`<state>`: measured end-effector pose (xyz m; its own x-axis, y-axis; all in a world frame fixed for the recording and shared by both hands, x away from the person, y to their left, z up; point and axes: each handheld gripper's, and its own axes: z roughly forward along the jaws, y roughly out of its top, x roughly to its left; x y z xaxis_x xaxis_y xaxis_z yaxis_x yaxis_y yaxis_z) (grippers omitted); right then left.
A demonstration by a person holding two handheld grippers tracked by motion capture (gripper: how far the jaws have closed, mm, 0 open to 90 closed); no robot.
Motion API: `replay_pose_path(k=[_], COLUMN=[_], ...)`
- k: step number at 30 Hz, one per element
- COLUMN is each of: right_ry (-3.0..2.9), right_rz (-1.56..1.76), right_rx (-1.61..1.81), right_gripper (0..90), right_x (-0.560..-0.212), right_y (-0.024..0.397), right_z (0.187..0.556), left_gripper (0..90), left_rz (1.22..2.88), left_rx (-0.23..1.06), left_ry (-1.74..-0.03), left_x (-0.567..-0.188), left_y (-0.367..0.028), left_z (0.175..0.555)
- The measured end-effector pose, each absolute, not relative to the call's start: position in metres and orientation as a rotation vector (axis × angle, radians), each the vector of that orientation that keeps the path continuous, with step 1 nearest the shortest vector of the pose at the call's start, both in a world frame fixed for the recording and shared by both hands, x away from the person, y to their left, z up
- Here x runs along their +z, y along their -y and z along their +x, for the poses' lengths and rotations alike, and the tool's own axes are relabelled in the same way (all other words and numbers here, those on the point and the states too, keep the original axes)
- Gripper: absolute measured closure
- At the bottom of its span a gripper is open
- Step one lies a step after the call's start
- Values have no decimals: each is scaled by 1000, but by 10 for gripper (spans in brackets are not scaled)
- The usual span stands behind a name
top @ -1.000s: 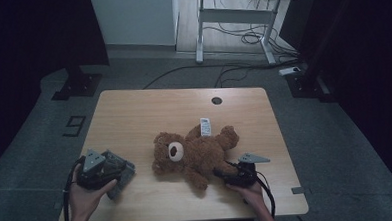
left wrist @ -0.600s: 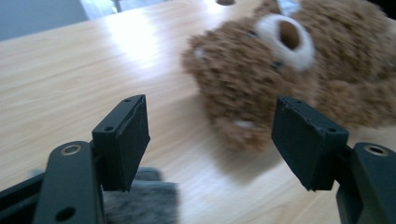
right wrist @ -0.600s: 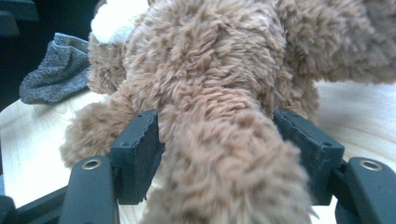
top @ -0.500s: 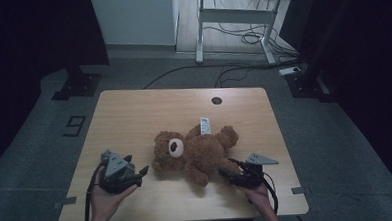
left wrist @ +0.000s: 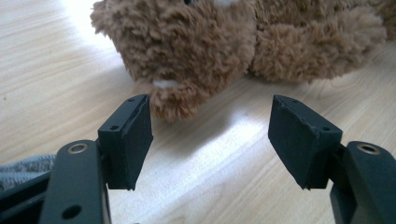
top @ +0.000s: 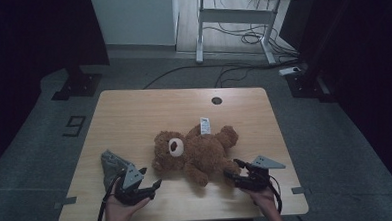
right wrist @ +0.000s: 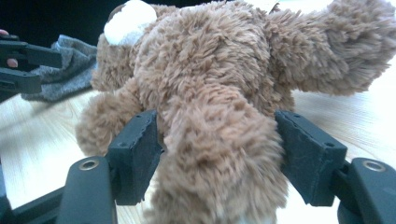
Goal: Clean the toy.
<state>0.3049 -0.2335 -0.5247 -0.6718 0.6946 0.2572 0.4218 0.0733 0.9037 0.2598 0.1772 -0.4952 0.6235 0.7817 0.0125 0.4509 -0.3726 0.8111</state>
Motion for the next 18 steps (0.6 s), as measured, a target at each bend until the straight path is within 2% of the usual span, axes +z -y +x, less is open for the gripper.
replay_pose_path(k=[18], right_ry=[-2148], right_rz=[1118], right_rx=[1583], right_gripper=[319], right_x=[-540], right_y=[252], right_z=[267], left_gripper=[311], left_rz=[2100], left_rx=[423], left_ry=[-980], left_x=[-532], left_y=[-167], left_z=[240])
